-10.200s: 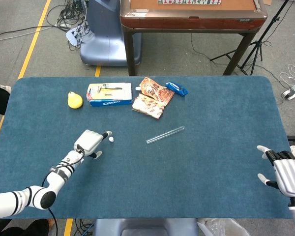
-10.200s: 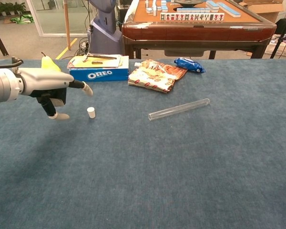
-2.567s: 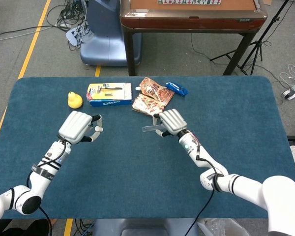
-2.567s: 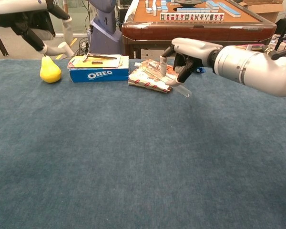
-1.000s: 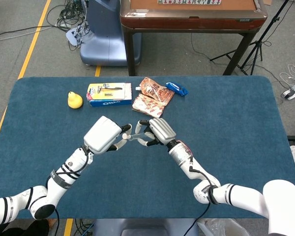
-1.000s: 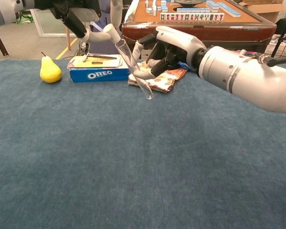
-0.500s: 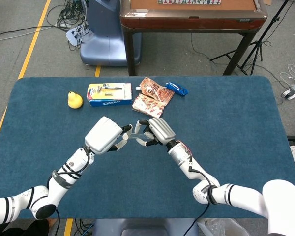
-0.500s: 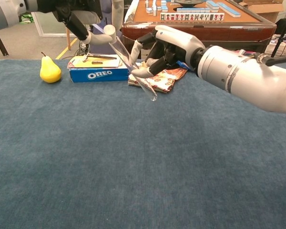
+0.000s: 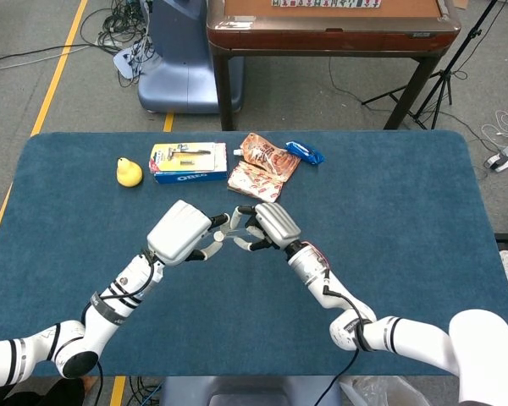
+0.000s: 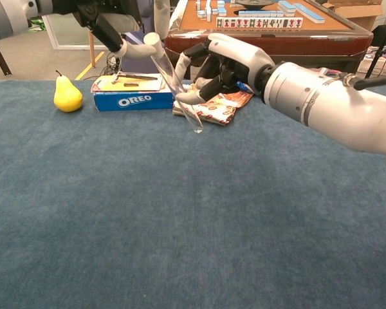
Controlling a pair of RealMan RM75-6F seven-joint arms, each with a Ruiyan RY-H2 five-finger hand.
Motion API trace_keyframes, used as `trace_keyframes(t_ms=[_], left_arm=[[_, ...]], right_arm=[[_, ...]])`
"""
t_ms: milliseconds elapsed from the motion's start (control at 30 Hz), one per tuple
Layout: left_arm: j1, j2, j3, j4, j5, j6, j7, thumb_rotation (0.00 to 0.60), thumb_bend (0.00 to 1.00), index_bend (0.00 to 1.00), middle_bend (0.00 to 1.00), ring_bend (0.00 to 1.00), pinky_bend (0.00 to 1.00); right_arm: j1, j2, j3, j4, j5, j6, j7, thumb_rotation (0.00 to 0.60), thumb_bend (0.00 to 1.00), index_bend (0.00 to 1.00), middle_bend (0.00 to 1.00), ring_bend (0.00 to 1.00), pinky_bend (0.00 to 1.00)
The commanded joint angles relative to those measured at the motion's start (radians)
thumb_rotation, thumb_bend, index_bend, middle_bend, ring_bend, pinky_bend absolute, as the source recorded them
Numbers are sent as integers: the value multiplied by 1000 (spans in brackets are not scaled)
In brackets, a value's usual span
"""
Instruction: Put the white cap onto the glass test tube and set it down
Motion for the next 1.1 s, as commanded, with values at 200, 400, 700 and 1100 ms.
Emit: trace_keyframes(t_ms=[200,400,700,1100], left_arm=[[2,-9,-8,-3,-20,0,-28,600,300,596,1000,1000,1000],[6,-15,-17,3,-46,2,-58,600,299,596,1000,1000,1000],[5,-26,-16,15,-55,4,-59,600,298,595,1000,1000,1000],[8,-9,-9,21,-80,-11,-51,600,298,164,983,1000,1000]], right_arm=[[-1,-13,1,15,-18,17,26,600,428,889,1000,1000,1000],[-2,-23,1,30,-39,36,60,600,438,897,1000,1000,1000],[-3,-30,3,34,-46,49,76,600,451,922,1000,1000,1000],[6,16,-2,16,5,-4,-45,600,469,935,1000,1000,1000]])
